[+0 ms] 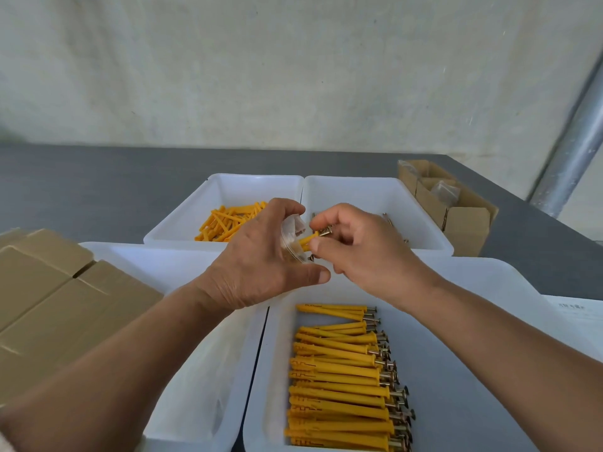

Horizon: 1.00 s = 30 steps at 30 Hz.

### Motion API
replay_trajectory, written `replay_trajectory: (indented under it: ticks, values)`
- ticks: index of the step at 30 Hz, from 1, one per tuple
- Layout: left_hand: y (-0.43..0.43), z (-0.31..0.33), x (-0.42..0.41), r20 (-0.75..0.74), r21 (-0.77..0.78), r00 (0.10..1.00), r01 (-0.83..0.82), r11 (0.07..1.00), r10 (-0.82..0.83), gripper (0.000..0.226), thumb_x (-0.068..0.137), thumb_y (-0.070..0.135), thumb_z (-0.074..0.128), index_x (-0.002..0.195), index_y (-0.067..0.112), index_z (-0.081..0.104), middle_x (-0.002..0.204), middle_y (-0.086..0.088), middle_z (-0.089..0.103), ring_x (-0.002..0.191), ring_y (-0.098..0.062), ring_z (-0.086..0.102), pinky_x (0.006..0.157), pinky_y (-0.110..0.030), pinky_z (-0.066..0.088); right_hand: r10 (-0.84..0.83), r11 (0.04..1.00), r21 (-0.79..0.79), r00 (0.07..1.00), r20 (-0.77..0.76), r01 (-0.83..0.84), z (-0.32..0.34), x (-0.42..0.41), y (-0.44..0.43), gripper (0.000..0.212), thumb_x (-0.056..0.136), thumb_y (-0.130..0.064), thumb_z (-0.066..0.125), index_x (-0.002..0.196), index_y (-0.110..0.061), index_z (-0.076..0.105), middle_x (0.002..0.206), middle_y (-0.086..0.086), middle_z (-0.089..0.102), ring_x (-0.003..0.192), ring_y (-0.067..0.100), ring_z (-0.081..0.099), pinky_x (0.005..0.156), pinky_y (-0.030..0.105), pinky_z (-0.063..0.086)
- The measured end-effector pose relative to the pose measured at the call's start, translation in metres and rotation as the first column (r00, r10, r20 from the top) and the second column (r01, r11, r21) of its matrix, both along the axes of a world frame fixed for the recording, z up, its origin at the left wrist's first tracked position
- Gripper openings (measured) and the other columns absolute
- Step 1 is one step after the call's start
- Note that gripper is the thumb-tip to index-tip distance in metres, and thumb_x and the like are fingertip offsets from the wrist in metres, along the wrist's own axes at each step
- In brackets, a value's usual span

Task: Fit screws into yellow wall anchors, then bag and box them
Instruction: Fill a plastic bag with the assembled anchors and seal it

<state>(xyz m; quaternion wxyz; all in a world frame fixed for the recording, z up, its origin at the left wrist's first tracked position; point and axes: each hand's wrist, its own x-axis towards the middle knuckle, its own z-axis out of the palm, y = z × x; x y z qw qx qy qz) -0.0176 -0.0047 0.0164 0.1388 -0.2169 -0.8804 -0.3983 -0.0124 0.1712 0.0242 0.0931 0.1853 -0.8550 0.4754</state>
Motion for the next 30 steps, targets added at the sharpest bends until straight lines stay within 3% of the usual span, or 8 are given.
replay_trajectory:
  ticks: [3, 6, 9, 14, 17, 21, 26, 30]
  values:
    - [0.0, 0.0, 0.001, -0.014, 0.0, 1.0, 0.009, 1.0, -0.009, 0.094, 0.045, 0.07, 0.071, 0.125, 0.032, 0.042, 0.108, 0.017, 0.056, 0.103, -0.003, 0.057, 0.082, -0.014, 0.046, -0.01, 0.999, -0.03, 1.0, -0.007, 0.01, -0.001, 0.001, -0.005, 0.017, 0.086, -0.03, 0.071, 0.093, -0.032, 0.056, 0.074, -0.009, 0.068, 0.057, 0.002, 0.058, 0.059, 0.025, 0.049]
    - [0.0, 0.0, 0.0, -0.02, -0.001, 1.0, 0.018, 1.0, -0.018, 0.09, 0.05, 0.062, 0.08, 0.125, 0.03, 0.043, 0.105, 0.014, 0.06, 0.097, -0.004, 0.059, 0.08, -0.018, 0.049, 0.043, 0.999, 0.016, 0.999, -0.004, -0.043, 0.0, 0.004, -0.006, 0.007, 0.09, -0.029, 0.067, 0.096, -0.029, 0.07, 0.074, -0.008, 0.07, 0.051, 0.004, 0.06, 0.051, 0.018, 0.047]
    - [0.0, -0.001, -0.002, -0.016, 0.007, 1.0, 0.021, 1.0, -0.021, 0.086, 0.053, 0.055, 0.083, 0.125, 0.028, 0.043, 0.105, 0.012, 0.061, 0.095, -0.003, 0.06, 0.08, -0.019, 0.049, 0.059, 0.994, 0.092, 0.998, 0.02, -0.061, 0.002, 0.007, -0.003, 0.023, 0.096, -0.036, 0.056, 0.094, -0.023, 0.074, 0.06, -0.003, 0.066, 0.048, 0.007, 0.062, 0.047, 0.014, 0.043]
    - [-0.001, -0.002, -0.002, 0.0, 0.024, 1.0, 0.007, 1.0, -0.007, 0.087, 0.051, 0.057, 0.08, 0.124, 0.032, 0.042, 0.108, 0.015, 0.056, 0.105, -0.003, 0.056, 0.084, -0.021, 0.049, -0.08, 0.987, 0.135, 0.996, -0.043, 0.085, 0.011, 0.001, 0.006, 0.025, 0.095, -0.029, 0.051, 0.086, -0.023, 0.073, 0.079, -0.005, 0.072, 0.05, 0.009, 0.064, 0.044, 0.014, 0.043]
    - [-0.001, -0.002, -0.003, 0.003, 0.019, 1.0, 0.0, 1.0, 0.0, 0.086, 0.05, 0.059, 0.079, 0.123, 0.034, 0.041, 0.108, 0.018, 0.055, 0.107, -0.002, 0.055, 0.084, -0.017, 0.046, -0.124, 0.941, 0.329, 0.985, 0.117, 0.08, 0.015, 0.0, 0.017, 0.023, 0.094, -0.027, 0.051, 0.082, -0.023, 0.071, 0.08, -0.001, 0.073, 0.06, 0.014, 0.07, 0.051, 0.021, 0.054]
    - [-0.001, -0.002, -0.003, 0.008, 0.02, 1.0, -0.004, 1.0, 0.004, 0.088, 0.049, 0.06, 0.079, 0.125, 0.032, 0.042, 0.107, 0.018, 0.055, 0.107, -0.002, 0.056, 0.082, -0.012, 0.044, -0.059, 0.783, 0.586, 0.911, 0.408, -0.211, 0.018, 0.005, 0.03, 0.022, 0.096, -0.038, 0.057, 0.087, -0.021, 0.068, 0.084, 0.001, 0.073, 0.069, 0.015, 0.072, 0.058, 0.022, 0.058]
    - [-0.001, -0.001, -0.002, 0.004, 0.012, 1.0, -0.005, 1.0, 0.005, 0.091, 0.05, 0.059, 0.08, 0.127, 0.028, 0.043, 0.109, 0.017, 0.056, 0.108, -0.006, 0.057, 0.086, -0.021, 0.049, -0.024, 0.629, 0.608, 0.769, 0.638, -0.485, 0.017, 0.013, 0.028, 0.029, 0.084, -0.046, 0.073, 0.094, -0.02, 0.067, 0.078, -0.002, 0.069, 0.06, 0.009, 0.067, 0.058, 0.021, 0.056]
    - [0.0, 0.0, -0.001, 0.003, 0.006, 1.0, -0.008, 1.0, 0.008, 0.092, 0.051, 0.057, 0.08, 0.129, 0.025, 0.044, 0.11, 0.016, 0.055, 0.109, -0.007, 0.057, 0.089, -0.029, 0.051, -0.059, 0.572, 0.625, 0.734, 0.677, -0.531, 0.01, 0.014, 0.024, 0.03, 0.082, -0.039, 0.077, 0.1, -0.018, 0.065, 0.079, 0.001, 0.067, 0.056, 0.009, 0.065, 0.056, 0.022, 0.057]
